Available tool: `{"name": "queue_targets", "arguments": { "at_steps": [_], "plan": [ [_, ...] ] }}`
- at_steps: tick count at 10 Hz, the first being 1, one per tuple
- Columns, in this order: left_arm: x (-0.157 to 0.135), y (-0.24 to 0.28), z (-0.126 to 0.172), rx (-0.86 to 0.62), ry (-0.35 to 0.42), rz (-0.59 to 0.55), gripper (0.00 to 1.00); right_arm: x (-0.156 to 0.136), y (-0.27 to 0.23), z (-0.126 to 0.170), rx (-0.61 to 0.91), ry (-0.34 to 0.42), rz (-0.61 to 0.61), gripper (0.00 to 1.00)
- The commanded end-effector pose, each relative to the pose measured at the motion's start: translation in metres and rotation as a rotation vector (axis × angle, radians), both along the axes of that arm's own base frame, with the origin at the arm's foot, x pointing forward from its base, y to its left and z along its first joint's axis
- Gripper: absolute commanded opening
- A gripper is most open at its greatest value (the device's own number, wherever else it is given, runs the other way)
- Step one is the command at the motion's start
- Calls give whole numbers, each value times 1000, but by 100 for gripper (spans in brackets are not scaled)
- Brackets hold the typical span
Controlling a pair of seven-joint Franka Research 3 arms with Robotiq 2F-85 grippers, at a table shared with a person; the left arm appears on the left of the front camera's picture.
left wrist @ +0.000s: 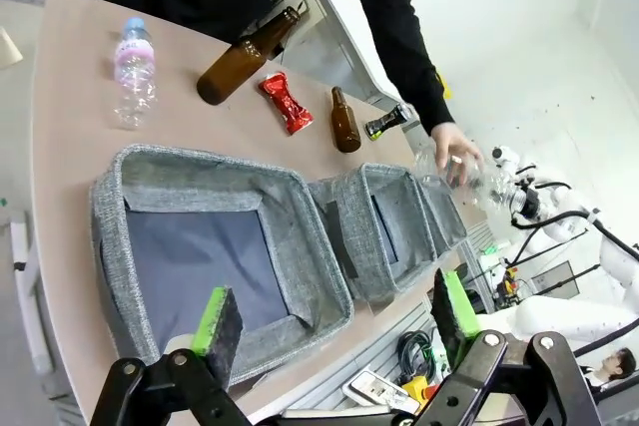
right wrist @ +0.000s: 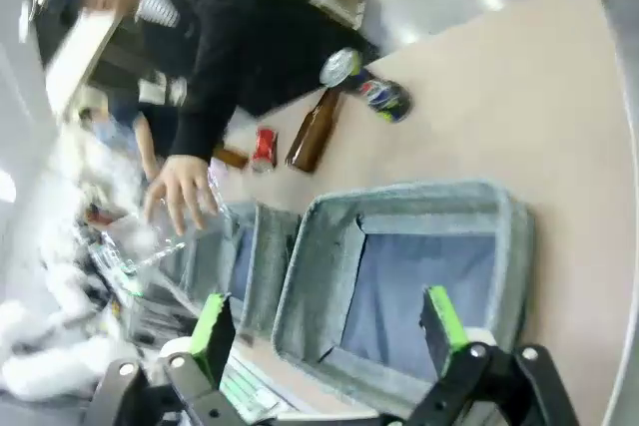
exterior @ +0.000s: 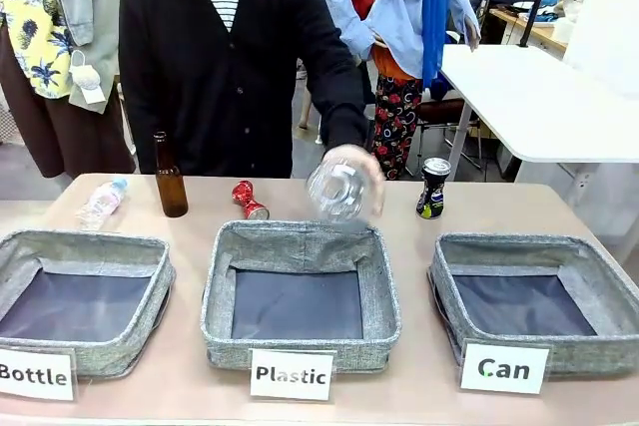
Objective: Sort the can waste into the basket.
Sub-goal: Pick up the can waste from the table and place it in the right Fabric basket.
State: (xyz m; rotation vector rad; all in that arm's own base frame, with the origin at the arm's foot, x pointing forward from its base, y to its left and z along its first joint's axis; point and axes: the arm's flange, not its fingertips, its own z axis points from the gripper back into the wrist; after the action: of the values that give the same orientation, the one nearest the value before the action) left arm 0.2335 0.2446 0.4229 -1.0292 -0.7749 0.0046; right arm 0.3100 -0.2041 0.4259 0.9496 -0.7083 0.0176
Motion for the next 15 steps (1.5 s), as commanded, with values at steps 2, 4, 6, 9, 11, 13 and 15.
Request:
{"name": "queue_targets", "arguments": {
  "at_steps": [2, 4, 6, 9, 11, 13, 15],
  "plan": [
    [1, 1, 1, -9, -36, -2, 100, 106, 48, -10, -140, -303, 330, 100],
    [1, 1, 1, -9, -36, -2, 100, 137, 74, -20, -360, -634, 470, 100],
    [1, 1, 1, -9, -36, -2, 100, 137, 107, -29, -373, -766, 608, 100],
    [1, 1, 1, -9, -36, -2, 100, 139, 98, -14, -348, -507, 549, 100],
    [1, 1, 1, -9, -36, -2, 100, 162, 103, -27, -415, -671, 564, 100],
    [1, 1, 1, -9, -36, -2, 100, 212, 110, -64, -412, -707, 613, 100],
    [1, 1, 1, -9, -36, -2, 100, 252, 124, -98, -343, -823, 585, 100]
  ]
}}
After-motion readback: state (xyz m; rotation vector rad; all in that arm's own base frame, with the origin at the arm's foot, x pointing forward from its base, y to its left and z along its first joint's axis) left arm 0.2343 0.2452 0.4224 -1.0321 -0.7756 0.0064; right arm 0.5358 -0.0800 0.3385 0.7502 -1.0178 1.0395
